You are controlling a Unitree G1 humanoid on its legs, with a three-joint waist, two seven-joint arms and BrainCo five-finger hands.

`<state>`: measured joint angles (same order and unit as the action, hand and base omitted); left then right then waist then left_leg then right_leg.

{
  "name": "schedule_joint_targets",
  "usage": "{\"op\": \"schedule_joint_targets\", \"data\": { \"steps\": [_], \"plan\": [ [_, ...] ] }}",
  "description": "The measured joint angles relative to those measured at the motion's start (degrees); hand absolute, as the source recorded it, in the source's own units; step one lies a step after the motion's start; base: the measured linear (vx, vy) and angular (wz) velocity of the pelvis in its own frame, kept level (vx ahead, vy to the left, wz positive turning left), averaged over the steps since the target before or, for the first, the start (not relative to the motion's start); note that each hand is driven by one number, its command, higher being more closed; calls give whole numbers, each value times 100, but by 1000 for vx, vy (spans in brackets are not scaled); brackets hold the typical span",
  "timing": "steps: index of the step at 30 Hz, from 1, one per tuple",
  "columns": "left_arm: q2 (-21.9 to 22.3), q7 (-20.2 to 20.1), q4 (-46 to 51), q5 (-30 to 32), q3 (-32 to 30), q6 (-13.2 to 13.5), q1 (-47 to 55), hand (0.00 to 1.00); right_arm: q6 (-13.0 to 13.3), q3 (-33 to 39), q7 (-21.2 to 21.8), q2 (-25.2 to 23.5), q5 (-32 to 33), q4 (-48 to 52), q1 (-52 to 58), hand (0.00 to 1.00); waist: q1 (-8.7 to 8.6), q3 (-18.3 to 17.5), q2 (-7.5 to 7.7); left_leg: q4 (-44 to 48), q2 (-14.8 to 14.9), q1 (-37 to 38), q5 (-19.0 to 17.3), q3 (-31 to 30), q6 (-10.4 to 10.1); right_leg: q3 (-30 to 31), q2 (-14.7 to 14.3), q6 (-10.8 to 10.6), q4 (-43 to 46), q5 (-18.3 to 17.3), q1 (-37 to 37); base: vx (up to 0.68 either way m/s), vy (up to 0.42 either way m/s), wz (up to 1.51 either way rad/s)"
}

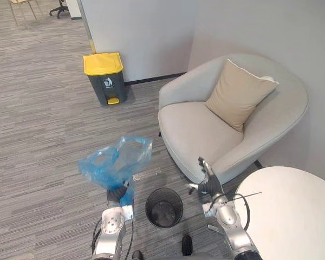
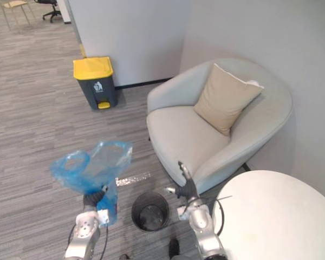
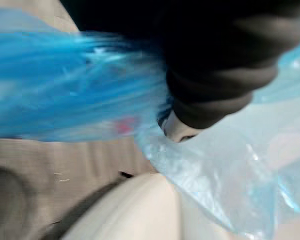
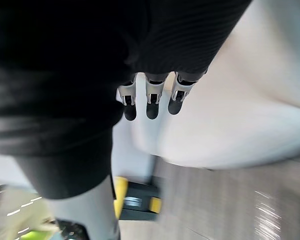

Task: Gather rubbish on tea table into small bin, then transfer packed bag to large trash can.

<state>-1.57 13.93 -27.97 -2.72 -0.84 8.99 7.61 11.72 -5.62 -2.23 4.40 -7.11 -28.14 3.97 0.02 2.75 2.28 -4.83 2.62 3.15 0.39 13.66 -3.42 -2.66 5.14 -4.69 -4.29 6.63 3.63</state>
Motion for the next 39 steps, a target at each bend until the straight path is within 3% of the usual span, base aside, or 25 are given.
{"op": "schedule_joint_targets", "data": {
  "steps": [11, 18, 20, 21, 22, 23, 24, 25, 26, 27, 29, 31, 33, 36, 37, 39],
  "plan": [
    [-25, -305, -1670, -33, -273, -61, 101, 100, -178, 337, -40, -9, 335, -1806, -90, 0, 40, -3, -79, 1, -3, 126, -3, 27, -3, 22, 1, 6, -42, -2, -136, -7, -4, 0],
    [83, -310, -2024, -90, -682, -81, 94, 100, -233, 492, -246, -205, 319, -1903, -241, 0, 195, 316, -70, 440, 10, 78, -264, 508, 66, 465, 19, -39, 377, -20, 158, -68, 8, -35],
    [71, -302, -2038, -85, -717, -81, -17, 100, -307, 492, -291, -273, 309, -1886, -192, 0, 184, 394, 16, 839, 34, -136, -403, 499, 144, 330, 133, -131, 575, -287, 272, -96, 14, 15],
    [98, -302, -2038, -85, -710, -87, -21, 100, -330, 507, -310, -275, 310, -1884, -158, 0, 181, 393, -2, 940, 94, -290, -416, 488, 185, 162, 162, -276, 639, -530, 287, -95, 25, 31],
    [146, -297, -1987, -81, -710, -81, -18, 100, -340, 519, -335, -288, 313, -1881, -150, 0, 210, 416, -89, 1031, 226, -387, -420, 457, 192, -185, 202, -29, 1523, -707, 516, -35, 10, 32],
    [160, -298, -1991, -78, -720, -83, -23, 100, -341, 542, -345, -361, 314, -1882, -147, 0, 210, 397, -9, 1128, 255, -427, -434, 346, 208, -294, 282, 46, 2528, -1033, 649, 14, -6, 26],
    [146, -293, -1992, -78, -733, -86, -24, 100, -341, 555, -347, -403, 314, -1883, -146, 0, 208, 402, 13, 1169, 260, -422, -434, 303, 206, -306, 319, 36, 2882, -1227, 649, 74, -69, 42],
    [84, -292, -1992, -79, -766, -91, -5, 100, -338, 557, -349, -490, 321, -1884, -147, 0, 209, 369, 90, 1351, 260, -495, -442, 158, 194, -269, 410, -97, 3605, -1589, 607, 44, -102, 45],
    [63, -293, -1992, -78, -782, -91, 2, 100, -335, 556, -348, -510, 321, -1886, -157, 0, 209, 343, 138, 1471, 254, -573, -442, 111, 192, -204, 435, -203, 3798, -1695, 577, 24, -152, 64],
    [55, -293, -1994, -71, -839, -94, -43, 100, -333, 569, -352, -510, 323, -1898, -175, 0, 221, 328, 230, 1608, 222, -640, -440, 32, 178, -114, 414, -255, 3748, -1739, 551, -54, -132, 42],
    [164, -296, -1998, -64, -894, -92, -49, 100, -326, 602, -371, -438, 335, -1939, -253, 0, 351, 257, 31, 1467, 299, -656, -347, -9, 59, -36, 166, -246, 3059, -1738, 290, -101, -105, 2],
    [217, -291, -2004, -68, -876, -92, -41, 100, -328, 602, -452, -384, 394, -2053, -501, 0, 406, 240, -32, 1464, 306, -1037, -157, -14, 38, 25, 95, 42, 2172, -1833, 128, -154, -85, -5],
    [316, -290, -2096, -69, -804, -101, -195, 100, -332, 641, -521, -323, 500, -2054, -591, 0, 312, 448, -284, 1325, 395, -1315, 145, -337, -3, -221, -49, 187, 1812, -1593, 166, -262, -76, 49],
    [364, -288, -2098, -76, -804, -104, -220, 100, -355, 664, -558, -335, 497, -2053, -516, 0, 316, 504, -361, 868, 444, -1306, 460, -532, -194, -510, -90, 290, 1913, -1530, 272, -225, -72, 45],
    [362, -289, -2100, -76, -804, -113, -218, 100, -367, 692, -562, -354, 497, -2041, -514, 0, 303, 480, -343, 547, 434, -1253, 438, -517, -289, -648, -34, 363, 1824, -1454, 342, -216, -39, 47],
    [353, -289, -2060, -68, -834, -120, -310, 100, -384, 875, -602, -443, 495, -2001, -551, 0, 320, 547, -161, 1160, 387, -1412, 247, -246, -59, -780, 171, 443, 1676, -1256, 416, -174, -13, 42]
  ]
}}
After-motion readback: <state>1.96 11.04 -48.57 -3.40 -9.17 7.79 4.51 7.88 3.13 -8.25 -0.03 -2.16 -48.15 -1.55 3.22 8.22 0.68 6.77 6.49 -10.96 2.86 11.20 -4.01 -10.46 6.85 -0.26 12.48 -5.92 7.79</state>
